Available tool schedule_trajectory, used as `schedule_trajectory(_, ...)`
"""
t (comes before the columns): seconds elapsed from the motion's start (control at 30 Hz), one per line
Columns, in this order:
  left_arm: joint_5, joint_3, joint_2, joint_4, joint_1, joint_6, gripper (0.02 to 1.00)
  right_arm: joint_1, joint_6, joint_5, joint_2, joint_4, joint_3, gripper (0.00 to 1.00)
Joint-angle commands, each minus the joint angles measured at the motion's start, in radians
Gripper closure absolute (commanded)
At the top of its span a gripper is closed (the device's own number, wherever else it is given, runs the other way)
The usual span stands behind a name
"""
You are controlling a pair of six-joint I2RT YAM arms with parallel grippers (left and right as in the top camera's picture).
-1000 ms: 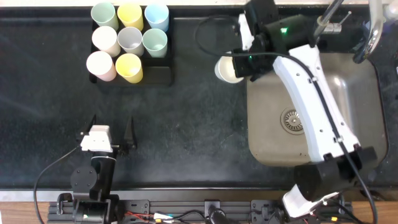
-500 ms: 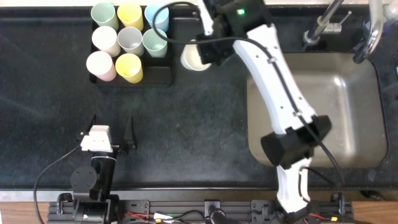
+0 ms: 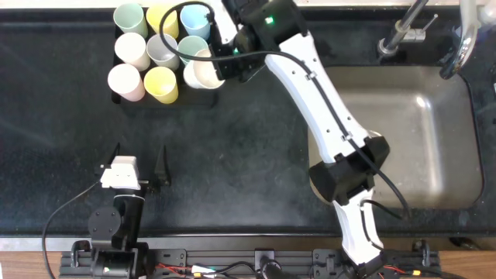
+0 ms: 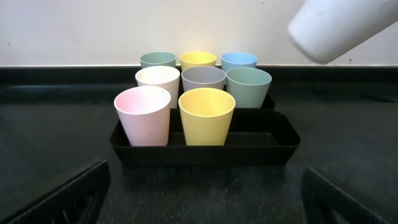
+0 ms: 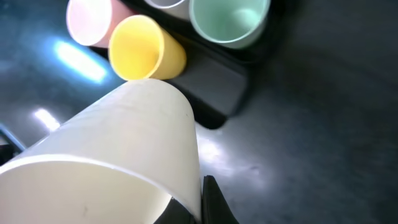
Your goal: Store Cups
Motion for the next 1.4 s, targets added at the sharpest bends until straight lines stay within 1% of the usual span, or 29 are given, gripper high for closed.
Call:
schedule_trajectory(0.03,0.016,-0.001,-0.008,-0.004,-0.003,0.021,0.018,0.01,0.037,-0.076,0.045,-0.003,0.034,0.958)
schedule_trajectory(0.17,0.016,-0.001,-0.008,-0.004,-0.003,0.021,0.02,0.023,0.076,-0.074,0.078,-0.007,0.034,0.963)
schedule_trajectory(0.3,0.016,-0.001,-0.008,-0.004,-0.003,0.021,0.02,0.025,0.144,-0.041,0.103,0.0,0.033,0.958)
schedule_trajectory(0.33,0.016,-0.001,-0.008,-0.004,-0.003,0.021,0.018,0.025,0.161,-0.031,0.108,0.009,0.031,0.958)
schedule_trajectory(0.5,0.016,-0.001,-0.008,-0.004,-0.003,0.021,0.018,0.027,0.229,-0.031,0.122,0.085,0.027,0.956)
schedule_trajectory(0.6,0.016,-0.001,-0.008,-0.004,-0.003,0.021,0.018,0.027,0.253,-0.031,0.134,0.114,0.022,0.958)
schedule_trajectory(0.9,0.016,-0.001,-0.008,-0.004,-0.003,0.021,0.018,0.024,0.251,-0.029,0.178,0.052,0.022,0.958)
schedule_trajectory(1.0,0.016,-0.001,-0.008,-0.004,-0.003,0.021,0.018,0.024,0.251,-0.006,0.178,0.044,0.022,0.958)
schedule_trajectory(1.13,0.016,-0.001,-0.008,-0.004,-0.003,0.021,0.02,0.024,0.251,0.012,0.185,0.045,0.021,0.958)
schedule_trajectory(1.4,0.016,-0.001,-0.008,-0.004,-0.003,0.021,0.02,0.023,0.251,0.014,0.217,0.08,0.005,0.958)
